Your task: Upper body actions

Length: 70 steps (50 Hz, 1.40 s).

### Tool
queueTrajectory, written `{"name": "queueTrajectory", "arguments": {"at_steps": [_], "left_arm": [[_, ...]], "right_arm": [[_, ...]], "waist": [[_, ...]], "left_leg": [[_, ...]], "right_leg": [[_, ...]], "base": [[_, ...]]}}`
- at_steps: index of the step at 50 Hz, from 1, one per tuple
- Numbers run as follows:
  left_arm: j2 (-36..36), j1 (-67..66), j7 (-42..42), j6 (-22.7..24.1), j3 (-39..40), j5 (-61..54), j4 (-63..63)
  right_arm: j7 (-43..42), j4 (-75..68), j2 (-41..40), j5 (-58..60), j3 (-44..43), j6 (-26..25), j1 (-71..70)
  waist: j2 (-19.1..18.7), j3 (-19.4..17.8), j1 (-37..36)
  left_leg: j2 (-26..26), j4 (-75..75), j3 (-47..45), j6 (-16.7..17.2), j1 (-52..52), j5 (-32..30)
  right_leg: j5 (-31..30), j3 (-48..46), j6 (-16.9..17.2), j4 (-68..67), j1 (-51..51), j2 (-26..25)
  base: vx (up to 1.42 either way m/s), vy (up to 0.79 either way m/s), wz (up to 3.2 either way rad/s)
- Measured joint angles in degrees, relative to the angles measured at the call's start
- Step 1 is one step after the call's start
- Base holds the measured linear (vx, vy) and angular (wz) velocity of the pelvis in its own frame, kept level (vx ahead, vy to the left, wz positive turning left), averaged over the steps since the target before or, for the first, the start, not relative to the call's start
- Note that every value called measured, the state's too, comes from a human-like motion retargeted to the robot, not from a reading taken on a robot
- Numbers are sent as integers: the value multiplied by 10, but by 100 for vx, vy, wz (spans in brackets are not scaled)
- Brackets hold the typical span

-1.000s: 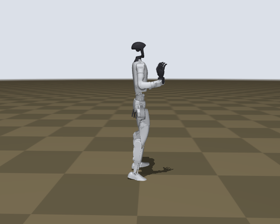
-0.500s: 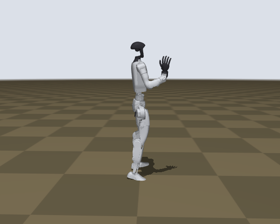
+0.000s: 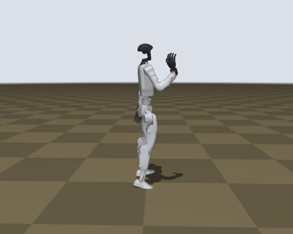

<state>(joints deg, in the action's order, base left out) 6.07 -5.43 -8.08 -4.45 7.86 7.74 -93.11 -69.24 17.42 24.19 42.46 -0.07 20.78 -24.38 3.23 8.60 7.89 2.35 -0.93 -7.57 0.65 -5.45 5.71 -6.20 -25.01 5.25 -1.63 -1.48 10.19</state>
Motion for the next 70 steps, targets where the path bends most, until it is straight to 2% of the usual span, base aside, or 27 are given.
{"name": "queueTrajectory", "arguments": {"at_steps": [4, 8, 10, 12, 13, 15, 18, 19, 20, 22, 25, 28, 30, 32, 34, 37, 40, 42, 45, 46, 48, 49, 53, 58, 62, 65, 70], "left_arm": [[0, -6, -2, -6, -2, 8, -2], [-2, -9, 3, -12, -2, 26, 15], [-5, -9, 12, -14, -3, 25, 29], [-10, -10, 17, -10, -6, 18, 41], [-11, -9, 18, -8, -8, 15, 46], [-13, -5, 15, -6, -10, 13, 56], [-13, 2, 6, -6, -17, 19, 70], [-13, 2, 6, -4, -21, 20, 74], [-13, 2, 6, -2, -25, 21, 78], [-13, 2, 10, 4, -33, 17, 80], [-15, 1, 19, 12, -43, 10, 79], [-18, 3, 26, 13, -44, 15, 75], [-19, 2, 29, 14, -45, 18, 72], [-18, 0, 32, 15, -46, 20, 69], [-15, -2, 34, 15, -48, 22, 64], [-10, -2, 39, 9, -48, 24, 52], [-6, 0, 46, 0, -42, 23, 39], [-4, -2, 51, -3, -36, 19, 33], [-3, -7, 53, -5, -29, 13, 25], [-3, -8, 53, -6, -28, 13, 23], [-1, -9, 53, -6, -24, 16, 22], [0, -9, 54, -7, -23, 18, 22], [-1, -8, 58, -5, -20, 20, 26], [-5, -7, 57, -7, -24, 9, 25], [-8, -3, 61, -9, -27, 22, 35], [-7, -1, 55, -9, -35, 30, 41], [-8, 3, 45, -10, -38, 25, 43]], "right_arm": [[-63, 29, -6, -1, -60, 22, 51], [-116, 10, -18, -2, -134, 21, 81], [-138, -32, -22, -4, -165, 11, 79], [-100, -93, -38, -37, -177, -26, 59], [-44, -124, -52, -77, -176, -64, 46], [136, -168, -76, -199, -181, -203, 17], [511, -171, -94, -289, -191, -414, 8], [556, -166, -99, -305, -188, -434, 12], [568, -160, -103, -318, -184, -431, 17], [462, -140, -92, -323, -162, -344, 38], [294, -110, -75, -222, -127, -207, 65], [153, -79, -53, -126, -91, -111, 75], [83, -60, -39, -74, -64, -47, 74], [40, -45, -24, -41, -41, -7, 66], [29, -36, -11, -18, -21, -3, 53], [47, -47, -3, -4, 7, -23, 23], [104, -100, -16, -29, 32, -49, -26], [213, -161, -38, -78, 41, -100, -63], [439, -273, -62, -144, 41, -208, -115], [489, -311, -67, -148, 42, -243, -129], [535, -361, -64, -148, 44, -298, -148], [531, -364, -57, -141, 45, -304, -148], [418, -300, -38, -109, 39, -248, -112], [216, -196, -2, -73, 36, -107, -22], [95, -168, 20, -31, 46, -25, 57], [78, -194, 18, -11, 59, 19, 116], [180, -300, -19, -2, 91, 42, 204]], "waist": [[-8, 1, -2], [-14, 1, 4], [-16, 0, 9], [-18, -1, 13], [-20, -2, 14], [-21, -7, 17], [-20, -13, 19], [-19, -14, 20], [-19, -15, 20], [-18, -15, 22], [-20, -17, 21], [-22, -18, 16], [-23, -17, 11], [-22, -15, 6], [-19, -12, 1], [-13, -9, -4], [-8, -8, -6], [-6, -7, -8], [-4, -3, -10], [-4, -2, -11], [-2, -2, -14], [-1, -3, -15], [5, -6, -19], [4, -8, -15], [4, -21, -21], [3, -26, -25], [-1, -24, -27]], "left_leg": [[-9, -3, -28, 1, -4, 2], [-15, -4, -47, 0, -7, 2], [-17, -4, -52, 1, -8, 3], [-19, -4, -59, 1, -5, 3], [-20, -4, -62, 1, -3, 4], [-21, -4, -68, 1, 0, 4], [-20, -4, -71, 1, 2, 5], [-19, -4, -71, 1, 2, 5], [-19, -4, -70, 1, 3, 4], [-18, -4, -68, 1, 2, 4], [-18, -3, -67, 0, 4, 4], [-17, -3, -66, 0, 7, 4], [-16, -2, -65, 0, 8, 5], [-15, -2, -62, -1, 8, 4], [-12, -2, -59, -1, 8, 4], [-9, -1, -52, -1, 9, 2], [-7, -2, -45, -2, 11, 1], [-6, -2, -42, -2, 13, 1], [-6, -2, -42, -2, 15, 1], [-6, -2, -42, -2, 15, 1], [-5, -2, -41, -2, 14, 1], [-5, -2, -41, -2, 14, 0], [-2, -4, -34, -2, 9, -1], [-4, -6, -26, 2, 2, -1], [-5, -7, -33, 1, 5, -2], [-4, -6, -36, 0, 6, -1], [-3, -5, -35, 0, 4, -1]], "right_leg": [[-5, 27, -3, -1, 13, -4], [-9, 42, -5, -1, 23, -7], [-11, 47, -5, -3, 27, -7], [-13, 52, -6, -4, 30, -8], [-14, 55, -6, -4, 30, -8], [-15, 61, -7, -5, 31, -8], [-17, 63, -8, -6, 31, -7], [-17, 62, -8, -5, 30, -6], [-17, 61, -7, -5, 29, -6], [-16, 59, -7, -4, 27, -6], [-15, 58, -7, -4, 24, -6], [-14, 59, -6, -4, 22, -7], [-13, 60, -6, -4, 21, -7], [-12, 58, -6, -4, 19, -6], [-11, 55, -5, -3, 16, -5], [-9, 48, -5, -2, 10, -4], [-7, 41, -5, -1, 2, -4], [-6, 39, -4, -1, -1, -4], [-5, 38, -4, -1, -3, -4], [-5, 39, -4, -1, -3, -4], [-5, 38, -5, -1, -3, -4], [-5, 38, -5, -1, -3, -4], [-4, 30, -4, 1, -5, -2], [-3, 24, -3, 2, -4, 0], [-5, 29, -4, 3, -6, -1], [-5, 31, -5, 3, -6, -1], [-5, 31, -5, 3, -2, -1]], "base": [[-2, 1, -78], [-6, -2, -48], [-6, -3, -28], [-8, -1, -33], [-10, 0, -35], [-10, 0, -31], [-11, -4, -12], [-6, -6, 3], [-4, -7, 8], [-2, -6, 13], [0, 0, 0], [0, 0, 0], [0, 0, 0], [1, 0, 10], [0, 0, 26], [0, -2, 30], [-1, -3, 27], [0, -1, 9], [0, 0, 0], [0, 0, 0], [0, 0, 0], [0, 0, 0], [8, -4, 21], [8, 0, 14], [1, 1, -10], [6, 2, -6], [8, 5, -1]]}}
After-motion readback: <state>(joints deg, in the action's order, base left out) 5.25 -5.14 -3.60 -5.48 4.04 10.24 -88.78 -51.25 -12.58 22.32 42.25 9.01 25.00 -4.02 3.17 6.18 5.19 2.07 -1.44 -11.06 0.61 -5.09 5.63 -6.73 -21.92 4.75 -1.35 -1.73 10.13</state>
